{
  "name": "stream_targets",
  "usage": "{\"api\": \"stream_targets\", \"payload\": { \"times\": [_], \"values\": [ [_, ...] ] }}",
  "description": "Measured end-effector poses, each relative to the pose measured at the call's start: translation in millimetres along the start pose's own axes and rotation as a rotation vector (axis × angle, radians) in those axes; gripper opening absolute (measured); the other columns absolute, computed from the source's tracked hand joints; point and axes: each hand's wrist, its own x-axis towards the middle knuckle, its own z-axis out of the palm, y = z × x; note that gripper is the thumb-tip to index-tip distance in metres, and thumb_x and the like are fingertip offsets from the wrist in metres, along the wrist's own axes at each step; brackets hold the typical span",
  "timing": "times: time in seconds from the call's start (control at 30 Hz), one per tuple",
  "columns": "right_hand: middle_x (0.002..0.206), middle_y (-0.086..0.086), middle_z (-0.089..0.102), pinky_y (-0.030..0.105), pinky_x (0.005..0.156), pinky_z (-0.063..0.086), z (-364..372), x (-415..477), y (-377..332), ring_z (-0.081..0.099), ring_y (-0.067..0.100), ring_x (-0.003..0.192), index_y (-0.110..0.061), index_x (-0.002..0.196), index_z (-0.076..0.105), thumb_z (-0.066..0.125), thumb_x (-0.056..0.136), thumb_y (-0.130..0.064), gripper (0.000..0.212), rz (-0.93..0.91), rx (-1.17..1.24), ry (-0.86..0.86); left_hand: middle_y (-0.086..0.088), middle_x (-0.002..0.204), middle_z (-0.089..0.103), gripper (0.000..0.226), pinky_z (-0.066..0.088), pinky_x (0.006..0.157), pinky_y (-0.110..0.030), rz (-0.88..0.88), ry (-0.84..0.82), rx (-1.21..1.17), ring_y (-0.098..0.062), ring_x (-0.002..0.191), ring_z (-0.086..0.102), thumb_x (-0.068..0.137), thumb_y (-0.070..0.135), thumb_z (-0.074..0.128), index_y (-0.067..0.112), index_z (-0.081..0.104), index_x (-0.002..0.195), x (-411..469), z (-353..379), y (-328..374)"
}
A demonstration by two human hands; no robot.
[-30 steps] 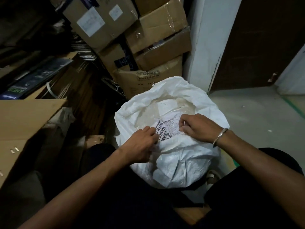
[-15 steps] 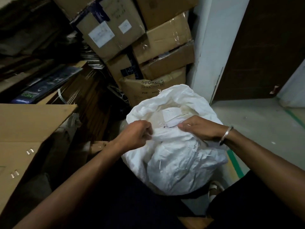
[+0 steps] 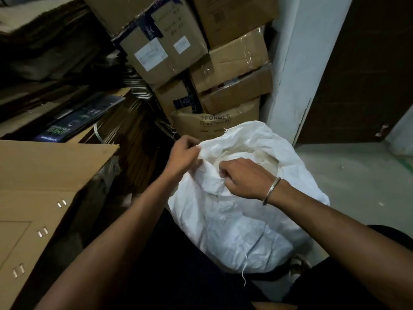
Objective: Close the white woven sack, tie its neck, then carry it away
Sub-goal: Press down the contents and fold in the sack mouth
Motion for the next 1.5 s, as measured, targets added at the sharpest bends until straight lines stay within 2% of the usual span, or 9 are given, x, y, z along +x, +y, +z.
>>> {"api": "stream_targets", "payload": {
  "times": [0.17, 0.3, 0.43, 0.5, 0.63, 0.73, 0.97, 1.2, 1.5],
  "values": [
    [0.079, -0.008, 0.054, 0.025, 0.061, 0.037, 0, -5, -3, 0.049, 0.012, 0.070, -0.016, 0.090, 0.052, 0.052, 0.088, -0.009, 0.007, 0.021, 0.305, -0.158, -0.013, 0.101, 0.064, 0.069, 0.056, 0.069, -0.035, -0.751, -0.304, -0.325, -0.027, 0.083, 0.064, 0.066, 0.051, 0.073, 0.003, 0.060, 0.113, 6, -16, -42],
    [0.072, -0.004, 0.059, 0.021, 0.058, 0.042, -2, -6, -17, 0.049, 0.008, 0.062, -0.014, 0.084, 0.063, 0.061, 0.085, -0.003, 0.012, 0.061, 0.583, -0.467, 0.004, 0.049, 0.035, 0.023, 0.036, 0.050, -0.024, -0.694, -0.280, -0.610, -0.010, 0.044, 0.032, 0.086, 0.014, 0.062, 0.015, 0.048, 0.067, 19, -14, -42],
    [0.088, 0.015, 0.068, 0.039, 0.068, 0.061, -8, 15, -8, 0.062, 0.019, 0.071, -0.001, 0.096, 0.072, 0.068, 0.089, -0.009, 0.011, 0.219, 0.565, -0.747, -0.010, 0.076, 0.064, 0.012, 0.055, 0.065, -0.034, -0.348, -0.122, -0.039, -0.023, 0.072, 0.063, 0.072, -0.002, 0.075, -0.001, 0.070, 0.084, 40, -20, -24],
    [0.096, 0.022, 0.071, 0.043, 0.073, 0.064, -8, 46, 4, 0.066, 0.025, 0.077, 0.002, 0.098, 0.071, 0.065, 0.088, -0.009, 0.016, 0.284, 0.447, -0.571, -0.009, 0.091, 0.065, 0.016, 0.052, 0.063, -0.033, -0.029, 0.050, 0.509, -0.025, 0.083, 0.064, 0.074, 0.002, 0.076, 0.006, 0.069, 0.088, 44, -27, -11],
    [0.121, 0.005, 0.061, 0.032, 0.091, 0.051, -9, 126, 21, 0.057, 0.024, 0.115, -0.019, 0.121, 0.061, 0.061, 0.076, -0.004, 0.048, 0.199, 0.162, 0.071, -0.008, 0.090, 0.064, 0.019, 0.047, 0.058, -0.032, 0.118, 0.038, 0.654, -0.024, 0.078, 0.061, 0.075, 0.008, 0.074, 0.015, 0.058, 0.081, 48, -50, 5],
    [0.143, 0.003, 0.049, 0.047, 0.110, 0.039, -12, 174, 16, 0.040, 0.027, 0.135, -0.029, 0.136, 0.052, 0.067, 0.072, -0.008, 0.068, 0.029, -0.037, -0.088, -0.006, 0.101, 0.063, 0.023, 0.047, 0.061, -0.027, 0.083, -0.048, 0.591, -0.022, 0.088, 0.060, 0.079, 0.004, 0.071, 0.013, 0.060, 0.096, 43, -62, 7],
    [0.085, 0.008, 0.071, 0.032, 0.067, 0.048, -30, 199, 3, 0.066, 0.032, 0.081, -0.020, 0.081, 0.071, 0.074, 0.069, -0.046, 0.029, -0.024, -0.320, 0.111, -0.010, 0.095, 0.069, 0.028, 0.057, 0.074, -0.035, -0.204, -0.143, 0.241, -0.022, 0.087, 0.066, 0.070, 0.024, 0.073, 0.005, 0.073, 0.089, 63, -106, 30],
    [0.090, 0.002, 0.061, 0.036, 0.063, 0.050, -59, 167, 3, 0.059, 0.026, 0.080, -0.021, 0.093, 0.056, 0.072, 0.069, -0.037, 0.033, -0.109, -0.102, -0.053, -0.009, 0.095, 0.065, 0.033, 0.044, 0.061, -0.032, 0.029, 0.199, 0.723, -0.026, 0.083, 0.061, 0.072, 0.023, 0.086, 0.014, 0.060, 0.091, 70, -121, 53],
    [0.079, 0.000, 0.066, 0.029, 0.055, 0.043, -125, 136, -34, 0.060, 0.020, 0.064, -0.017, 0.084, 0.067, 0.077, 0.068, -0.035, 0.027, -0.114, 0.000, -0.015, -0.016, 0.092, 0.071, 0.029, 0.055, 0.057, -0.030, -0.166, -0.171, 0.485, -0.025, 0.076, 0.067, 0.084, 0.011, 0.080, -0.007, 0.071, 0.104, 41, -169, 122]
  ]
}}
